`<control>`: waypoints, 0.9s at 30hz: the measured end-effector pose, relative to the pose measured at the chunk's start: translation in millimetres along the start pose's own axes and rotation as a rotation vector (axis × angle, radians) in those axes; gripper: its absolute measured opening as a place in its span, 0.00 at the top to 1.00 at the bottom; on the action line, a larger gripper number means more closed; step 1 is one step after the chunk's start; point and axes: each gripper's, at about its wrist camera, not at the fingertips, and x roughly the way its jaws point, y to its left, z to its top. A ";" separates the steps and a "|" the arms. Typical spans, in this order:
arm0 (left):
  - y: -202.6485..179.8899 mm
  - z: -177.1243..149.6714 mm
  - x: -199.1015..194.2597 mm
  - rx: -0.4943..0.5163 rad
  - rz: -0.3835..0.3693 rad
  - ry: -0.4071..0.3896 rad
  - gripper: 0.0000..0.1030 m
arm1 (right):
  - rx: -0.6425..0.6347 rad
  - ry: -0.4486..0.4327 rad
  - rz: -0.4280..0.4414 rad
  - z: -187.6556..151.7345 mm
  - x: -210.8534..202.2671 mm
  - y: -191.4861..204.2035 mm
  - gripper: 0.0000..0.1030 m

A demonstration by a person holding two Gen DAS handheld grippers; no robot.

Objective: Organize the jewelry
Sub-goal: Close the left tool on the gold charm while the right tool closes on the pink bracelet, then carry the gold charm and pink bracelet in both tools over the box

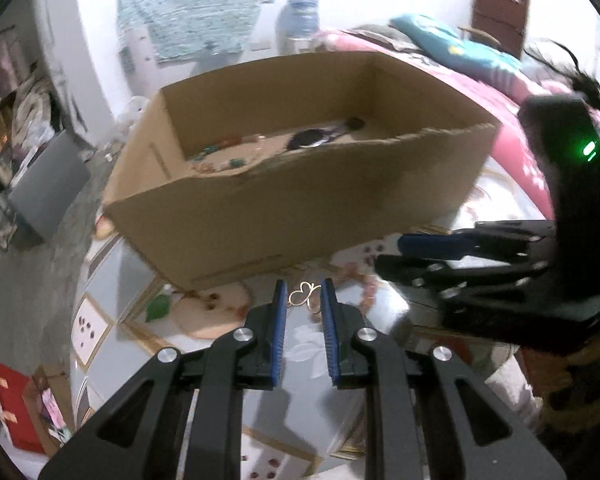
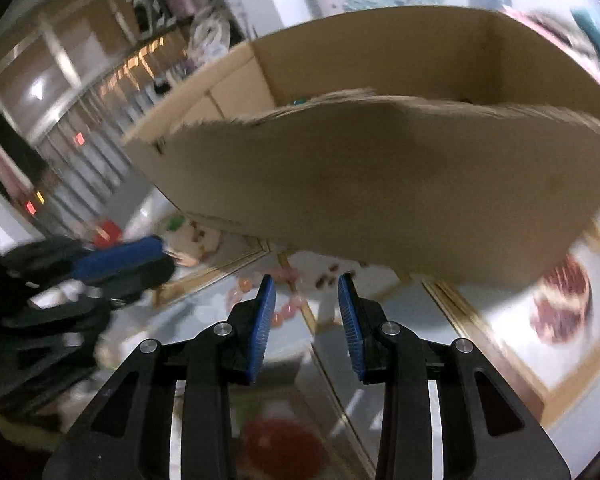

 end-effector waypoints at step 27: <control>53.3 36.9 -63.8 0.005 -0.062 -0.233 0.84 | -0.122 -0.150 -0.007 57.6 -86.7 33.6 0.93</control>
